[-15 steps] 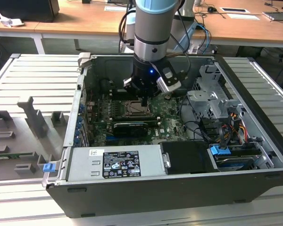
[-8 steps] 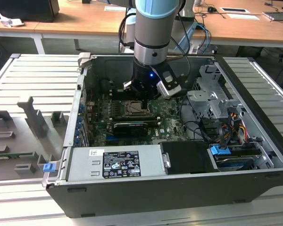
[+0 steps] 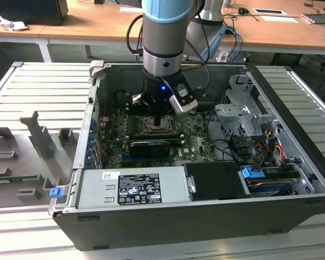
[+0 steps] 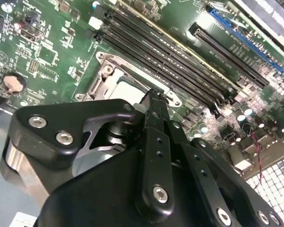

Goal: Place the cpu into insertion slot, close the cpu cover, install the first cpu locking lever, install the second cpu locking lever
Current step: 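Install the second cpu locking lever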

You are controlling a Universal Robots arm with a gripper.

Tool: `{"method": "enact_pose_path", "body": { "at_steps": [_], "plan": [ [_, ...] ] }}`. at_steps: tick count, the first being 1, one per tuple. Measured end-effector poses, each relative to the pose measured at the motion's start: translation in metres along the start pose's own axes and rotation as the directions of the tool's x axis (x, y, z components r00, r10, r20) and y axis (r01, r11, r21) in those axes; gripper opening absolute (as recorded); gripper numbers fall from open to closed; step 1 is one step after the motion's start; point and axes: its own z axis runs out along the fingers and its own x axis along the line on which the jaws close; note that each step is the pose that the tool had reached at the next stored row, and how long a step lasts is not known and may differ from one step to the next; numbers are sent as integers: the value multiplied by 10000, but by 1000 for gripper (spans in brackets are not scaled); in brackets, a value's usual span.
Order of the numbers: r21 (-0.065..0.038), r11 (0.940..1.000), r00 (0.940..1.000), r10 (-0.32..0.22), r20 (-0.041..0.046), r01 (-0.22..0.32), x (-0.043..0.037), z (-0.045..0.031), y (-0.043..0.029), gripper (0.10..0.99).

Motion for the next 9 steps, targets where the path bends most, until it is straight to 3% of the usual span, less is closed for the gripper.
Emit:
{"method": "enact_pose_path", "body": {
  "at_steps": [3, 7, 9],
  "plan": [
    [-80, 10000, 10000, 2, 5, -2, 23, -6, -61, 106],
    [-171, 9999, 10000, 2, 9, -2, 91, -6, -90, 106],
    [-182, 9998, 10000, 3, 10, -3, 137, 48, -96, 106]
  ]
}}
